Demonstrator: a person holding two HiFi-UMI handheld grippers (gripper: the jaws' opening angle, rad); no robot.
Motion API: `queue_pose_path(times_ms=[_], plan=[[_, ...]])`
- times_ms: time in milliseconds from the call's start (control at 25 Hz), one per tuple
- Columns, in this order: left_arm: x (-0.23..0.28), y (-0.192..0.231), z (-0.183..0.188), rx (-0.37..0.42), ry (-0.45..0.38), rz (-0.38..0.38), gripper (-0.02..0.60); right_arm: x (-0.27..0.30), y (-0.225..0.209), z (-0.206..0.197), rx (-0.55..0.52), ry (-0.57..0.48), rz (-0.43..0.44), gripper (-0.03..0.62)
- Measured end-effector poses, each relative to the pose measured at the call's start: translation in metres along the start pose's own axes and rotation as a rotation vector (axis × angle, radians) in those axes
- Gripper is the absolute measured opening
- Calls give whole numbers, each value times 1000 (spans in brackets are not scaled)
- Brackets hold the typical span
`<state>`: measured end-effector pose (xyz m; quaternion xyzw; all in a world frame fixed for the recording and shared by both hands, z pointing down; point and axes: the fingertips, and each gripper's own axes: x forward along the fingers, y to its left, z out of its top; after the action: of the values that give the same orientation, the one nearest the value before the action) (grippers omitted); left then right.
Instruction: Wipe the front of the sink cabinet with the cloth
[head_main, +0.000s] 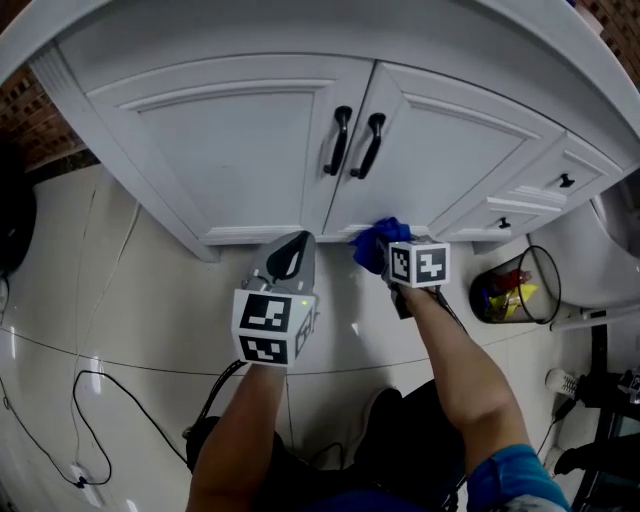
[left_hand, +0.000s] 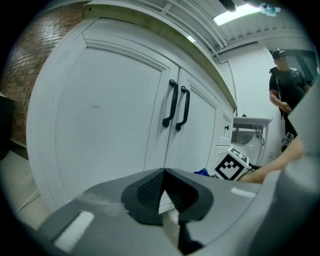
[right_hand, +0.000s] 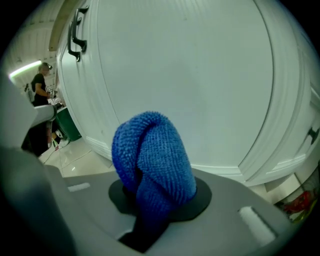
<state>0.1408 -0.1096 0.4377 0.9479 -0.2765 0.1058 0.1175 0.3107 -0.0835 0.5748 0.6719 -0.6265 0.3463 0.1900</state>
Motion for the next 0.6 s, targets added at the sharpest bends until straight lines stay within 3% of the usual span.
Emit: queue_pose_path(times_ms=[120,240,360,480,600], plan=[[-5,-3,14,9,-35,-16,2,-28,9,20,-61,-5,4,66],[-15,-6,39,44,-99,-22,2,-79,35,72,-193,-142,-14,71],[-31,-15,74,88,-202,-19,2,-143,77,126,-345,-357,-27,72],[-50,-27,111,106,-337,-16,2,-213,123,174,-477,-643,-53,72],[-65,-36,125,187,-382,-16,2,-270,148,205,-555,-913,-125,72]])
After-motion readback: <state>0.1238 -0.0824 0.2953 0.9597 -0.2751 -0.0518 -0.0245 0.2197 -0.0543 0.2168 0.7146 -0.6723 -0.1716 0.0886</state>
